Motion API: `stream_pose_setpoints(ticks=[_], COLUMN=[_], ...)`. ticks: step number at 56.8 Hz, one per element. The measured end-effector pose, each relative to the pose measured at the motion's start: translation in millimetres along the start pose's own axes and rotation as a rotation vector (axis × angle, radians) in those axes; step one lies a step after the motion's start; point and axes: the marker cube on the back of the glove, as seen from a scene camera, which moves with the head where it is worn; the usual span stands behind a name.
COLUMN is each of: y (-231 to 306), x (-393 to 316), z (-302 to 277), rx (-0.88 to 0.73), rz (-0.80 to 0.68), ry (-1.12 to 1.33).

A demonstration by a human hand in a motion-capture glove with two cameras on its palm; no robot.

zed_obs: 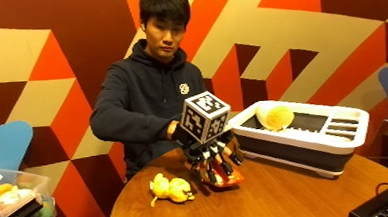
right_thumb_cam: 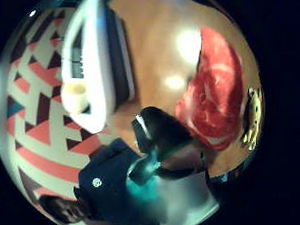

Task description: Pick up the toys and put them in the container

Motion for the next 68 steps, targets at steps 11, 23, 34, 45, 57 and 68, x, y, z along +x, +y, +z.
stream_pose_setpoints(ticks=[11,23,34,45,57,68], y=[-1.9,-7.6,7.5,32.1,44.0,19.5], x=[-10.8,-14.3,-21.2,-23.8,-83.9,-154.9], z=[48.5,49.6,-0.8,-111.8,-170.1,-157.9], rx=[-0.001,0.260,0.388,0.639,0.630,0.479], rz=[-0.042,-0.148,-0.201,-0.224,-0.386,-0.449], ry=[0.024,-0.038,-0.113,-0.210,-0.400,-0.398])
